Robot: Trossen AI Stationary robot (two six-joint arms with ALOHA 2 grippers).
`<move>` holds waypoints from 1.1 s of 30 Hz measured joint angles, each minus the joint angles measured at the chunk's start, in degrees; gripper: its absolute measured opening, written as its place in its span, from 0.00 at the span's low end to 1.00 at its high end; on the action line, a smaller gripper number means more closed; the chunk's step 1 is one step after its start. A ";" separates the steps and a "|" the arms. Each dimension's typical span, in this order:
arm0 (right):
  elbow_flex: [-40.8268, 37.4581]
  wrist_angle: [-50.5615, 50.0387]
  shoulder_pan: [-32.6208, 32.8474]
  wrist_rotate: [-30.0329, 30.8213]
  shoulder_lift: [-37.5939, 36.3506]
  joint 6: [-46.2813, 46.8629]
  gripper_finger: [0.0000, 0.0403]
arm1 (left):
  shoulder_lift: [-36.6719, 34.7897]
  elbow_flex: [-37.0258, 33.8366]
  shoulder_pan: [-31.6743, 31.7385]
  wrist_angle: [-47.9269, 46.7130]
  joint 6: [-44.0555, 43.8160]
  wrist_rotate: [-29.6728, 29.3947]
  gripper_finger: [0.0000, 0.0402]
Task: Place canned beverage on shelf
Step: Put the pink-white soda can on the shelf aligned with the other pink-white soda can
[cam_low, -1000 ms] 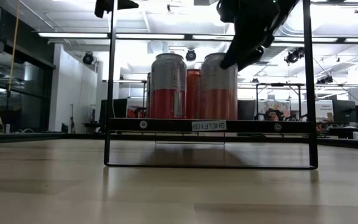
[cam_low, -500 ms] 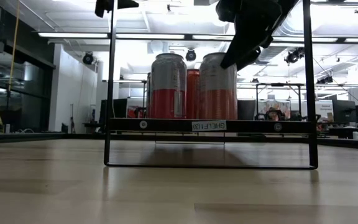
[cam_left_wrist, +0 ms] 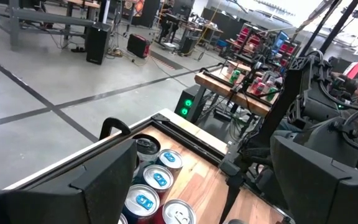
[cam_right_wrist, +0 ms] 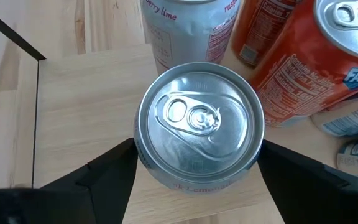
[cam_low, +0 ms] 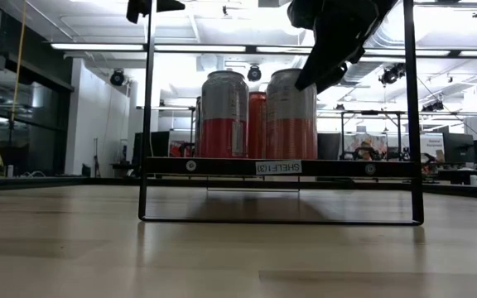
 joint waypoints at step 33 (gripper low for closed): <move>0.00 0.01 -0.13 -0.20 -0.11 5.28 0.97 | 0.00 0.00 -0.02 -0.01 0.00 0.00 0.81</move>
